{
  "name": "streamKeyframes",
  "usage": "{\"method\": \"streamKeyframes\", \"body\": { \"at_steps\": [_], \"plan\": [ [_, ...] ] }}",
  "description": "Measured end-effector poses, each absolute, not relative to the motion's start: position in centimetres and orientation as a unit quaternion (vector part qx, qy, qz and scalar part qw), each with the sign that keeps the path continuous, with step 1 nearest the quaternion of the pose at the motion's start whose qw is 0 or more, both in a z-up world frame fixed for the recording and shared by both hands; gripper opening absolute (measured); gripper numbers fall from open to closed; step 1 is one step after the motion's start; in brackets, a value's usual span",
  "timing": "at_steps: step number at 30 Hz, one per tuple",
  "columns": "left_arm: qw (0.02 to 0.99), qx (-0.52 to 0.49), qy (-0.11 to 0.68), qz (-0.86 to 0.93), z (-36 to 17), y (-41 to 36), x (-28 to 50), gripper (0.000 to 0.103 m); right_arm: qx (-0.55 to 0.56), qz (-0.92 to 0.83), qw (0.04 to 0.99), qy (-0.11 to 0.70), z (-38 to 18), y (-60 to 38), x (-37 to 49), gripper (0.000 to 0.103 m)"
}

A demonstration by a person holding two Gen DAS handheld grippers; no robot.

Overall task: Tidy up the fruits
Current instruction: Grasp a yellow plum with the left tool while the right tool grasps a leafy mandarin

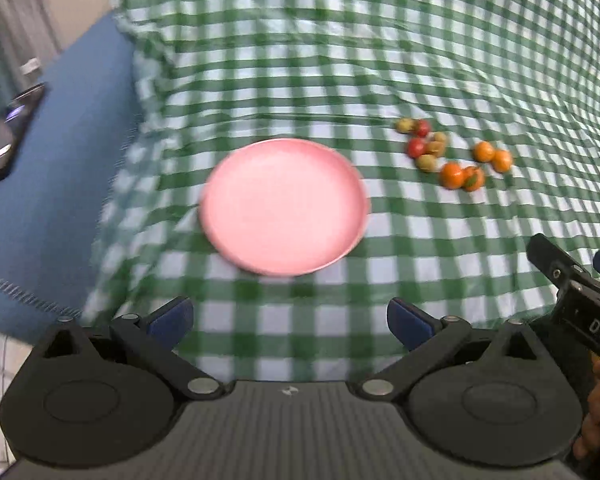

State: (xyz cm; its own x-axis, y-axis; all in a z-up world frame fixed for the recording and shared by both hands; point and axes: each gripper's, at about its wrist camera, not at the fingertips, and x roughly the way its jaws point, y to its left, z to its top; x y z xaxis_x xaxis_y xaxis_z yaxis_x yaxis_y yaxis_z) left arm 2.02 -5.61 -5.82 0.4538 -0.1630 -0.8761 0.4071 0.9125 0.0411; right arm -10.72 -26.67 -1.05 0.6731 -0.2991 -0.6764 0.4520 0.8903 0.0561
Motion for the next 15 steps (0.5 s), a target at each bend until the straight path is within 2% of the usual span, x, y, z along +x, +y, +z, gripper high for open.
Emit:
{"method": "streamKeyframes", "body": {
  "at_steps": [7, 15],
  "plan": [
    [0.829, 0.130, 0.512, -0.184, -8.4, -14.7, 7.7, 0.103, 0.128, -0.280, 0.882, 0.357, -6.5, -35.1, -8.3, 0.102],
    [0.804, 0.112, 0.559, -0.167, -14.1, -23.8, 17.2, 0.103, 0.125, -0.286, 0.862, 0.400, -15.7, -40.0, -0.1, 0.102]
  ]
}}
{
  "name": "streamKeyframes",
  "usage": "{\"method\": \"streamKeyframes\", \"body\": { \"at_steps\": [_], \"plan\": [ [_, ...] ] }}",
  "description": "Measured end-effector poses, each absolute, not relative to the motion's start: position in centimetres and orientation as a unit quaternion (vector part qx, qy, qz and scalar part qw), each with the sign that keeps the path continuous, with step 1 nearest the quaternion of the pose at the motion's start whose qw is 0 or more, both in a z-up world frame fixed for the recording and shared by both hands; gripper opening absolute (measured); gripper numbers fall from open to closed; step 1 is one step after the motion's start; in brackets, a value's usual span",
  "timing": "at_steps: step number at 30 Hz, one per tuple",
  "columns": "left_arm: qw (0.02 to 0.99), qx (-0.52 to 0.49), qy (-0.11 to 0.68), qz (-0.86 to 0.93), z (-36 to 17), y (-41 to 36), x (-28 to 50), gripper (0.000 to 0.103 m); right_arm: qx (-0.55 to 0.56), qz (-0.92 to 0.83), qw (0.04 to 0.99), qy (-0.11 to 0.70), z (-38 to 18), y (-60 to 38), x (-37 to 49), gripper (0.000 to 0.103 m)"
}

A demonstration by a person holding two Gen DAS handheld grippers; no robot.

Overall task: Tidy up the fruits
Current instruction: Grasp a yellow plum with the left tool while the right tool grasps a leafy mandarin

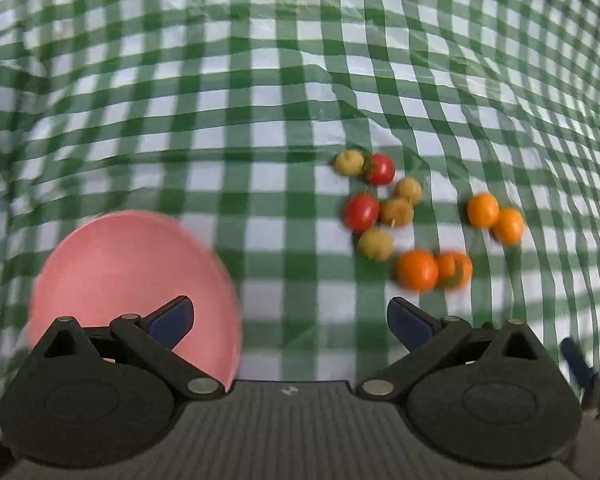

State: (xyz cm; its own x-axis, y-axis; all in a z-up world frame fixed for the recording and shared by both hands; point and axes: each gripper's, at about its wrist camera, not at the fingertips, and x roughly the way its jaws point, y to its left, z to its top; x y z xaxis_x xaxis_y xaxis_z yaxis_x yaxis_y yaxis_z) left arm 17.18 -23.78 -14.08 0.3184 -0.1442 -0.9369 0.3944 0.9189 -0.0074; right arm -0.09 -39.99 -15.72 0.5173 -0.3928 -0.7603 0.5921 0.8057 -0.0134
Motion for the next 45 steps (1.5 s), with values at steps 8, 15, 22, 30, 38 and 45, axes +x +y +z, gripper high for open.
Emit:
{"method": "streamKeyframes", "body": {
  "at_steps": [8, 15, 22, 30, 38, 45],
  "plan": [
    [0.779, 0.100, 0.599, -0.155, -19.7, -28.7, 22.1, 0.103, 0.073, -0.230, 0.869, 0.432, -21.4, -40.6, 5.9, 0.102],
    [0.772, 0.068, 0.616, -0.143, -22.3, -28.7, 24.2, 0.103, 0.094, -0.225, 0.873, 0.423, -22.6, -42.7, 6.4, 0.102],
    [0.777, 0.059, 0.607, -0.153, -21.7, -27.3, 22.4, 0.096, 0.082, -0.223, 0.875, 0.421, -22.3, -42.3, 6.3, 0.100],
    [0.755, 0.031, 0.625, -0.195, -21.0, -28.8, 22.2, 0.031, 0.066, -0.172, 0.895, 0.406, -21.0, -39.2, 4.9, 0.040],
    [0.769, 0.027, 0.604, -0.209, -18.6, -28.4, 20.8, 0.031, 0.083, -0.221, 0.896, 0.377, -20.3, -40.9, 4.5, 0.040],
    [0.798, 0.047, 0.562, -0.213, -13.4, -24.4, 17.1, 0.031, 0.102, -0.286, 0.889, 0.343, -18.6, -42.3, 2.6, 0.040]
  ]
}}
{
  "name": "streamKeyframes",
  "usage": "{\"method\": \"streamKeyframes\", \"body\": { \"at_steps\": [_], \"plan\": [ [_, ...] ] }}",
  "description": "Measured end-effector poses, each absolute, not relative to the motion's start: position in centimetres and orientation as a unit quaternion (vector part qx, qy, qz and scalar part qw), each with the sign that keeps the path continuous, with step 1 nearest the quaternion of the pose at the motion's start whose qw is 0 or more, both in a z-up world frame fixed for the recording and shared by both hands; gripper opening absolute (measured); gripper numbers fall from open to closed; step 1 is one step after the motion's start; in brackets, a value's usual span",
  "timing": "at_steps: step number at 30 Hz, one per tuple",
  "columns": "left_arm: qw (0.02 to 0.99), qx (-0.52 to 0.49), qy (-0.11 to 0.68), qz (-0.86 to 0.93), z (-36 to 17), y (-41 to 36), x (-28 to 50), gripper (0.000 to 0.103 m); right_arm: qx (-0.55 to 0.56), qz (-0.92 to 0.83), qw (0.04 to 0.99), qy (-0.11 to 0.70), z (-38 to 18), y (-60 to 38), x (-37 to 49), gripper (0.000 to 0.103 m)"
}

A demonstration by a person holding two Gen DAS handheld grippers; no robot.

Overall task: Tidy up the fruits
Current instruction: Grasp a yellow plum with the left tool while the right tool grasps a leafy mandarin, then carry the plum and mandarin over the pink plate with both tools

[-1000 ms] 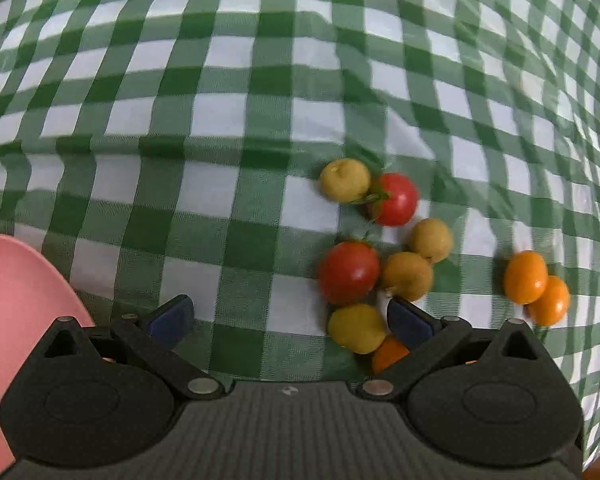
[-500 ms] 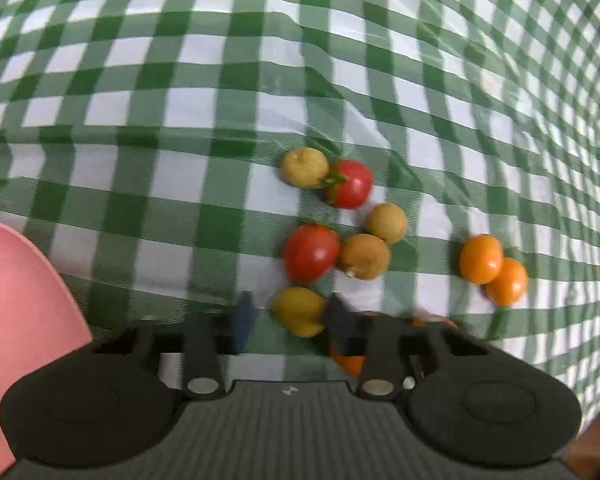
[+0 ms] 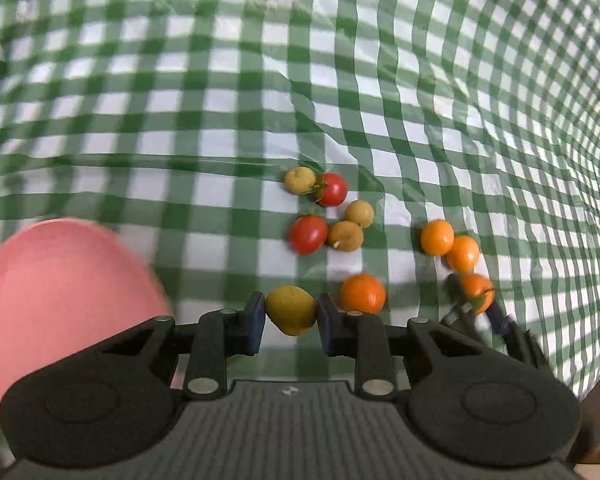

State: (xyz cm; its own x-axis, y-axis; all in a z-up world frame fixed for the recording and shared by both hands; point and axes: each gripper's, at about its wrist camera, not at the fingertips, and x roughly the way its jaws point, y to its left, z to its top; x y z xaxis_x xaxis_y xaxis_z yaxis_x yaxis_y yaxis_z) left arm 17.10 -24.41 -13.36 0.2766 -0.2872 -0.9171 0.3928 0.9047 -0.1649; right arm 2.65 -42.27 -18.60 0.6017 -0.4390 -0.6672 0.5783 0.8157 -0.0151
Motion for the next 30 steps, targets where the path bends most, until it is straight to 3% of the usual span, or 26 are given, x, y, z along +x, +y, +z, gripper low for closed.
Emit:
{"method": "streamKeyframes", "body": {
  "at_steps": [7, 16, 30],
  "plan": [
    [0.829, 0.092, 0.518, -0.189, -8.2, -15.5, 10.7, 0.031, 0.132, -0.260, 0.914, 0.282, -10.7, -37.8, -3.9, 0.040],
    [0.837, 0.094, 0.521, -0.141, -6.3, -5.4, 4.0, 0.031, 0.191, -0.104, 0.910, 0.353, -5.7, -27.5, -9.4, 0.040],
    [0.862, 0.018, 0.494, -0.113, -4.4, 5.8, -2.2, 0.031, 0.098, -0.063, 0.929, 0.351, 0.8, -18.7, -12.2, 0.040]
  ]
}}
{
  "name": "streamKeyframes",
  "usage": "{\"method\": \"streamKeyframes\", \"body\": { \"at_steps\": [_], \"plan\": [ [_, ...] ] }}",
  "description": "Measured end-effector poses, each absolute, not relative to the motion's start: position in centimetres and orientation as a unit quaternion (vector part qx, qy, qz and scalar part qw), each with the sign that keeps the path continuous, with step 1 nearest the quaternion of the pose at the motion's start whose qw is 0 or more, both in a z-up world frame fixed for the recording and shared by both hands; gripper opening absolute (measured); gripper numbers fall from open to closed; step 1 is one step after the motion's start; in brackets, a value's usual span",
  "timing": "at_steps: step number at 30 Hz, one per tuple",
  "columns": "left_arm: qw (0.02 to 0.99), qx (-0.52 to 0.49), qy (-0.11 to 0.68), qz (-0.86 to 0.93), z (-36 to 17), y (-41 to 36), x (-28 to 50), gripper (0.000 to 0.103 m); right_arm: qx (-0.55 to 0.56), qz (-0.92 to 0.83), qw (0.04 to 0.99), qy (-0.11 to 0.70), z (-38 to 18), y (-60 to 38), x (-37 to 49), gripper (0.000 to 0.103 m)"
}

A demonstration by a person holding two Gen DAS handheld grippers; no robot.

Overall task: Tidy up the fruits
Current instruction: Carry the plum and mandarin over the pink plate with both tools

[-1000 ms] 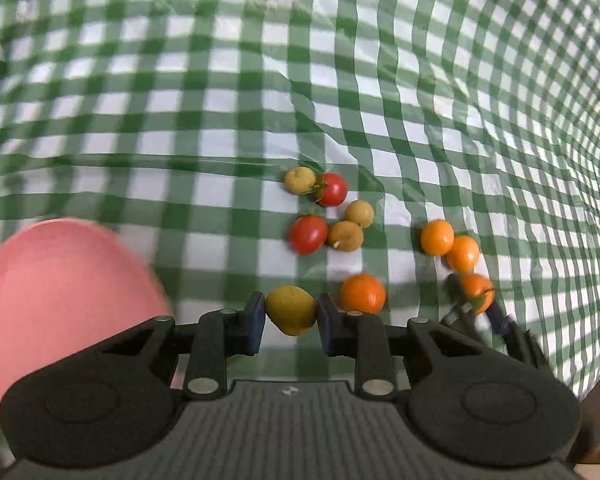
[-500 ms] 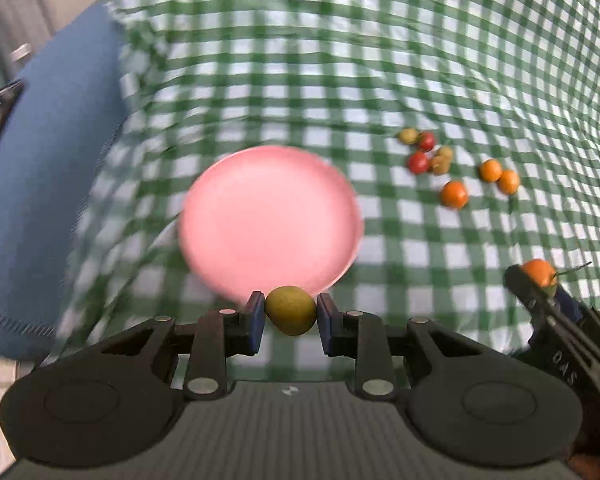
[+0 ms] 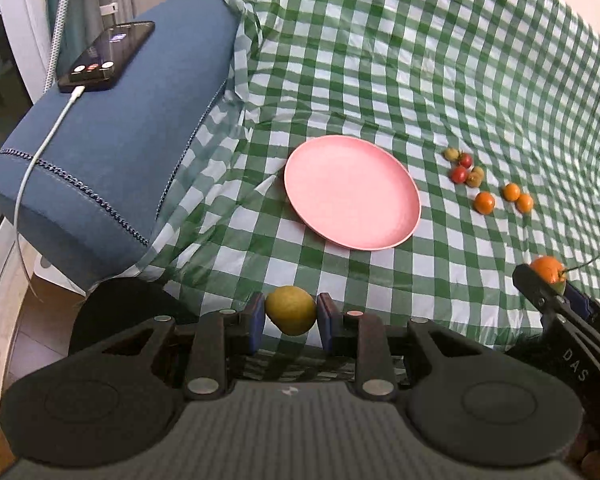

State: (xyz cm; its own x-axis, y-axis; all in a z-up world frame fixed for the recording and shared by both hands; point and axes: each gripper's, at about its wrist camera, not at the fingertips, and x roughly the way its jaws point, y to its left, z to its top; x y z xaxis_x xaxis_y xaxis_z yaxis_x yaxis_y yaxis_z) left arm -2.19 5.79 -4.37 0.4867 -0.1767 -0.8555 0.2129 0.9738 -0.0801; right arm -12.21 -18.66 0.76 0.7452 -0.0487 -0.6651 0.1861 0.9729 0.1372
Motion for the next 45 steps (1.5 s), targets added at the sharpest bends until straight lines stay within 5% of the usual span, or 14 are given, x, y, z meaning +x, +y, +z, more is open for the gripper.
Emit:
{"method": "streamKeyframes", "body": {
  "at_steps": [45],
  "plan": [
    [0.863, 0.024, 0.490, -0.121, -5.9, 3.6, 3.4, 0.031, 0.095, -0.065, 0.919, 0.378, -2.3, -19.8, -7.4, 0.040]
  ]
}}
